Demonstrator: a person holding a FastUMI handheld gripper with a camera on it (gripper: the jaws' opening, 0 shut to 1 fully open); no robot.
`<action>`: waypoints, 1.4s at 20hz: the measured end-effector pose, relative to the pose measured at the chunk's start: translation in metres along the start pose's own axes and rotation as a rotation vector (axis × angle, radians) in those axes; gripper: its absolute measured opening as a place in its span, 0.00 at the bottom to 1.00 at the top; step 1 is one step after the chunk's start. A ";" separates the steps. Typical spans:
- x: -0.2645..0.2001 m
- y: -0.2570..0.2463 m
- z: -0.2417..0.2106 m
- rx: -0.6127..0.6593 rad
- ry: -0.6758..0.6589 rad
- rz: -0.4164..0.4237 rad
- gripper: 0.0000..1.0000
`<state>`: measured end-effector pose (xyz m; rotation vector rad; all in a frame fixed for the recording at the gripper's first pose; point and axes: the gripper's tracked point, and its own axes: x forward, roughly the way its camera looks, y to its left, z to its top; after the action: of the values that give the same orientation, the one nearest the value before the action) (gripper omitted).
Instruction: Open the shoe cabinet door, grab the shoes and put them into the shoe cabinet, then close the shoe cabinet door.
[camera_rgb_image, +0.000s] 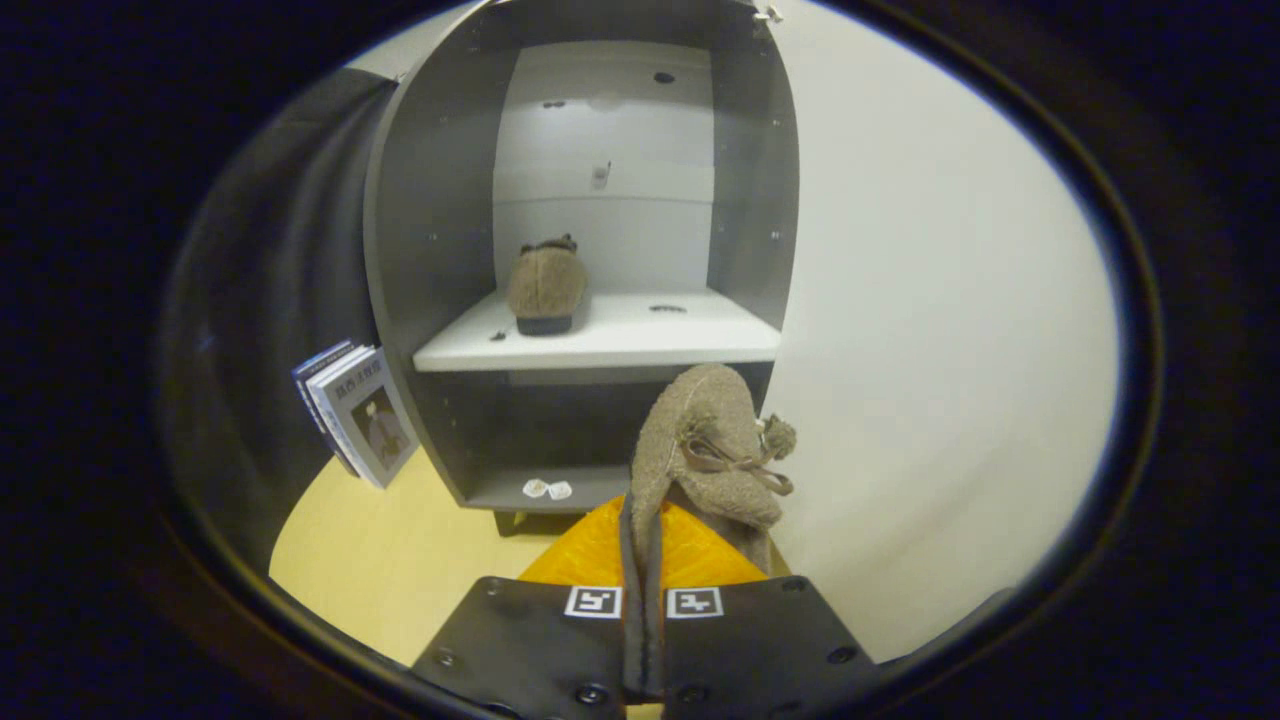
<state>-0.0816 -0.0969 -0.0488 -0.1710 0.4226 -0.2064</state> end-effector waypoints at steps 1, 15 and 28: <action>0.002 -0.001 0.006 -0.020 -0.015 -0.003 0.02; 0.043 -0.009 0.106 -0.084 -0.189 -0.027 0.02; 0.149 0.002 0.152 -0.161 -0.168 -0.049 0.02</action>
<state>0.1154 -0.1113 0.0291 -0.3542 0.2680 -0.2042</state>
